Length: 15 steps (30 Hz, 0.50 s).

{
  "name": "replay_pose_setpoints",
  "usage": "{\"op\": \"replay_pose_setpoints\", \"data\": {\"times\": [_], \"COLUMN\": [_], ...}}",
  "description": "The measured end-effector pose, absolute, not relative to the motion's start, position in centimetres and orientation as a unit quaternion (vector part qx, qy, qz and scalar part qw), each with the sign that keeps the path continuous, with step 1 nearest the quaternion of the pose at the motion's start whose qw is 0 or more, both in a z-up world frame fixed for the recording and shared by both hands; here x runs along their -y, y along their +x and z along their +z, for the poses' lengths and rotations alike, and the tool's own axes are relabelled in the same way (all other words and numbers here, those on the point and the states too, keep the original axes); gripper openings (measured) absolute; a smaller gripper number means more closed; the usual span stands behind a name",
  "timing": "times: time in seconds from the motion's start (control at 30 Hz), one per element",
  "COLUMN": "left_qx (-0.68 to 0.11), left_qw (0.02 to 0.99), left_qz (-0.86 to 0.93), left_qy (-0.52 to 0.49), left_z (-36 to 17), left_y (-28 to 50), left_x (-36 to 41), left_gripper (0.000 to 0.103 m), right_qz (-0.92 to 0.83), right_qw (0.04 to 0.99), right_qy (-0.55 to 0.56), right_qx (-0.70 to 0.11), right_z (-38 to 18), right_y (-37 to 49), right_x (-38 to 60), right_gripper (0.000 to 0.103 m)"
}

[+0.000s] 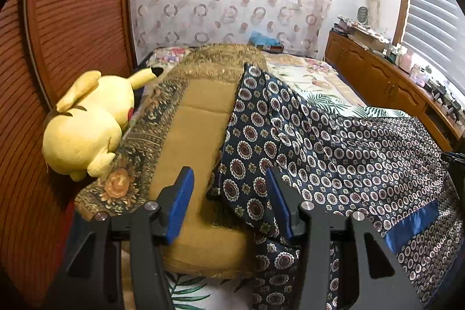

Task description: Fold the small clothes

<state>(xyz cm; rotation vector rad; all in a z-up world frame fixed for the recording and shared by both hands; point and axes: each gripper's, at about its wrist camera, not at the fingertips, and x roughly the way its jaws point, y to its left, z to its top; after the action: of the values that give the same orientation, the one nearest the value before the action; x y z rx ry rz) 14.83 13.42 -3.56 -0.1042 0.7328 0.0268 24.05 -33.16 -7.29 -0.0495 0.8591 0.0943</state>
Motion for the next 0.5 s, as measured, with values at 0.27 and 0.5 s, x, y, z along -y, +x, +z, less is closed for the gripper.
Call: {"op": "replay_pose_setpoints", "data": {"times": [0.27,0.5], "left_qx": [-0.365,-0.356], "left_qw": [0.928,0.932], "left_qz": [0.0,-0.015], "left_qy": [-0.077,-0.064], "left_z": [-4.3,-3.7], "left_y": [15.3,14.8], "left_x": [-14.1,-13.2], "left_gripper": [0.045,0.003], "right_qz": [0.101,0.134], "right_qw": [0.902,0.917], "right_qy": [-0.037,-0.032], "right_qx": [-0.419,-0.375], "right_z": [-7.4,-5.3], "right_y": [24.4,22.9], "right_x": [31.7,31.1], "right_gripper": [0.008,0.001]}}
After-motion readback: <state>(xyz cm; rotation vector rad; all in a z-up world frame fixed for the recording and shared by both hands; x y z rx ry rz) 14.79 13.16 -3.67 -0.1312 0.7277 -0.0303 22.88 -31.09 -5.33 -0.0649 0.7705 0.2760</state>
